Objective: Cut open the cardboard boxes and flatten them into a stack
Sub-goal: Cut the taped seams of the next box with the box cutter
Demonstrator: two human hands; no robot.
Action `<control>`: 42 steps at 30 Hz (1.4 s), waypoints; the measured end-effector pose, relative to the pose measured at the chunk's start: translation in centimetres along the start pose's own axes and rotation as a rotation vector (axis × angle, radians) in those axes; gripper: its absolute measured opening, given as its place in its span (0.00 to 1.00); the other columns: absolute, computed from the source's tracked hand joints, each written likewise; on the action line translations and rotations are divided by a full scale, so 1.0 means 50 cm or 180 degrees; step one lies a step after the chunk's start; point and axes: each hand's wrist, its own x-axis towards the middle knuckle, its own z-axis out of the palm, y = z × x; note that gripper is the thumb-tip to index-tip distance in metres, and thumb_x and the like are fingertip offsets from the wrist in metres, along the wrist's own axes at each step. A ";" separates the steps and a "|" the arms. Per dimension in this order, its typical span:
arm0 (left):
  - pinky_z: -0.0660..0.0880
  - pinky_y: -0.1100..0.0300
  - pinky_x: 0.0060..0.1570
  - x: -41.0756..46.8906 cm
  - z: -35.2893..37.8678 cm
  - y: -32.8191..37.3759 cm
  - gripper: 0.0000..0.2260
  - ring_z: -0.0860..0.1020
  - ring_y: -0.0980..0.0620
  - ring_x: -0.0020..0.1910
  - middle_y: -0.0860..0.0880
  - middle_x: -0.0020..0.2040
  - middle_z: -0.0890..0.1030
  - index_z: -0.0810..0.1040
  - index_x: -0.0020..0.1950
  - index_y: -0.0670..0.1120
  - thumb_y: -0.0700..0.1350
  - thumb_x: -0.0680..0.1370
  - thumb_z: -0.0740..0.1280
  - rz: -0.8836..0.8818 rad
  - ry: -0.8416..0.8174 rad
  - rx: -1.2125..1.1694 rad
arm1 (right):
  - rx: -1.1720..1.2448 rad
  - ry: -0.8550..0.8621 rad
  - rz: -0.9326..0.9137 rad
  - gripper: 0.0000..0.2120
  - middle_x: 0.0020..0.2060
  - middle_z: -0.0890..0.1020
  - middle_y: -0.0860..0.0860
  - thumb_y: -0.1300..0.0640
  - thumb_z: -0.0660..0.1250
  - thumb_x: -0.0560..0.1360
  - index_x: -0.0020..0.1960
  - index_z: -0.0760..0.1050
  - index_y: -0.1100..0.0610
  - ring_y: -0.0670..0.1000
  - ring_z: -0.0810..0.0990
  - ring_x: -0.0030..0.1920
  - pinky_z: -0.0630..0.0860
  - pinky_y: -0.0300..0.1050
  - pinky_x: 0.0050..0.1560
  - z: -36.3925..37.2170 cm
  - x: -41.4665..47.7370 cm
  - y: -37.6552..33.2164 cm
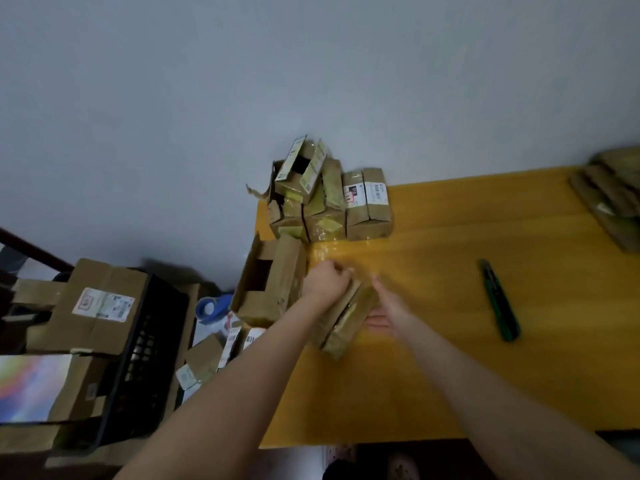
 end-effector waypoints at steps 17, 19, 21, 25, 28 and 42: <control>0.78 0.52 0.56 0.065 0.118 0.220 0.22 0.75 0.49 0.59 0.46 0.60 0.76 0.72 0.69 0.48 0.33 0.78 0.65 0.0826 -0.0825 -0.1979 | 0.1431 0.1157 -0.1309 0.20 0.51 0.80 0.49 0.41 0.63 0.77 0.64 0.74 0.51 0.51 0.80 0.49 0.78 0.43 0.34 -0.232 -0.017 -0.099; 0.78 0.54 0.51 0.075 0.124 0.224 0.18 0.76 0.50 0.54 0.48 0.56 0.77 0.74 0.66 0.48 0.35 0.78 0.65 0.0826 -0.0844 -0.1711 | 0.1303 0.1376 -0.1255 0.18 0.51 0.82 0.52 0.42 0.61 0.79 0.56 0.79 0.55 0.52 0.81 0.49 0.79 0.44 0.37 -0.241 -0.009 -0.100; 0.77 0.56 0.48 0.088 0.127 0.227 0.14 0.76 0.51 0.50 0.48 0.55 0.77 0.74 0.64 0.47 0.44 0.78 0.66 0.0671 -0.0752 -0.1354 | 0.0774 0.1598 -0.1248 0.19 0.50 0.83 0.55 0.44 0.57 0.81 0.46 0.81 0.55 0.54 0.81 0.49 0.80 0.51 0.48 -0.241 0.003 -0.097; 0.73 0.52 0.57 0.117 0.139 0.228 0.31 0.74 0.47 0.59 0.47 0.62 0.73 0.67 0.70 0.45 0.60 0.73 0.68 0.0845 -0.0546 0.0202 | 0.0043 0.1470 -0.1311 0.24 0.48 0.84 0.54 0.45 0.53 0.82 0.48 0.83 0.58 0.56 0.81 0.51 0.76 0.54 0.57 -0.220 0.016 -0.090; 0.64 0.39 0.68 0.123 0.154 0.237 0.44 0.65 0.43 0.70 0.45 0.71 0.65 0.58 0.76 0.47 0.70 0.68 0.67 0.1094 -0.0493 0.1498 | -0.0475 0.1467 -0.1295 0.23 0.48 0.83 0.55 0.47 0.53 0.82 0.53 0.82 0.59 0.56 0.80 0.51 0.76 0.53 0.55 -0.236 0.029 -0.085; 0.64 0.48 0.69 0.136 0.169 0.214 0.46 0.63 0.45 0.70 0.47 0.71 0.62 0.47 0.79 0.50 0.62 0.70 0.69 0.1734 -0.0404 0.2560 | -0.3621 0.2420 -0.0488 0.20 0.66 0.70 0.52 0.59 0.59 0.80 0.70 0.62 0.53 0.57 0.69 0.63 0.71 0.50 0.55 -0.396 0.137 0.035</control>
